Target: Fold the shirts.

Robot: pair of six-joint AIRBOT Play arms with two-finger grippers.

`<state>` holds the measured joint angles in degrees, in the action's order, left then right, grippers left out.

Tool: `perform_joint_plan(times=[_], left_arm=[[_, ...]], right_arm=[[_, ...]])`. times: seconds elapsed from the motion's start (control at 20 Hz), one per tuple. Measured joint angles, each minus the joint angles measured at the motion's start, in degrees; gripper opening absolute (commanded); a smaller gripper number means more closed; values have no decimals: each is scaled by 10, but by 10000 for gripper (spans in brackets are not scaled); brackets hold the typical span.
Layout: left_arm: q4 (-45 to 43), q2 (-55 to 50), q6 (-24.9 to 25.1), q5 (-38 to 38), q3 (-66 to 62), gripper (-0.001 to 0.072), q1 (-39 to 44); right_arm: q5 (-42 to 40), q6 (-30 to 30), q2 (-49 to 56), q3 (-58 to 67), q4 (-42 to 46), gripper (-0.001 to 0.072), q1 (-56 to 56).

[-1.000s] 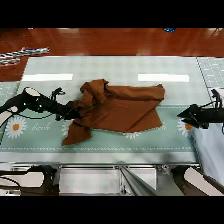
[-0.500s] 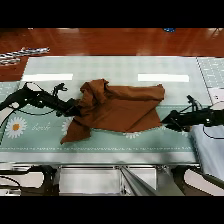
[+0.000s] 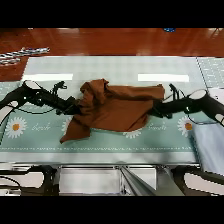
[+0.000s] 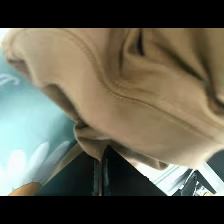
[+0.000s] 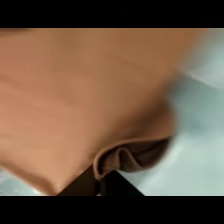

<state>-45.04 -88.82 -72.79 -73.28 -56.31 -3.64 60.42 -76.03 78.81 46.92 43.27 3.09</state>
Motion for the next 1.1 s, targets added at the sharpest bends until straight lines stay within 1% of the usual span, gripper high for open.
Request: perform_joint_plan(times=[0.2, 0.35, 0.5, 0.6, 0.7, 0.8, 0.95, 1.1], left_arm=[[37, 50, -3, -19, -99, 20, -22], [71, 108, -3, -32, -224, 20, -40], [86, 150, -10, -47, -367, 20, -54], [87, 170, -19, -67, -458, 20, -60], [94, 190, -26, -89, -535, 20, -67], [92, 219, -34, -112, -581, 20, -74], [78, 276, -40, -150, -611, 20, -85], [51, 340, -44, -184, -614, 20, -89]], right_arm=[[57, -5, -20, 170, 8, 22, -13], [86, -40, -52, 355, 57, 22, -13], [117, -75, -79, 536, 105, 22, -13], [135, -88, -103, 624, 130, 22, -13], [143, -95, -140, 675, 156, 22, -13], [158, -100, -181, 700, 189, 22, -13], [184, -102, -245, 718, 242, 22, -13], [207, -104, -303, 725, 285, 22, -13]])
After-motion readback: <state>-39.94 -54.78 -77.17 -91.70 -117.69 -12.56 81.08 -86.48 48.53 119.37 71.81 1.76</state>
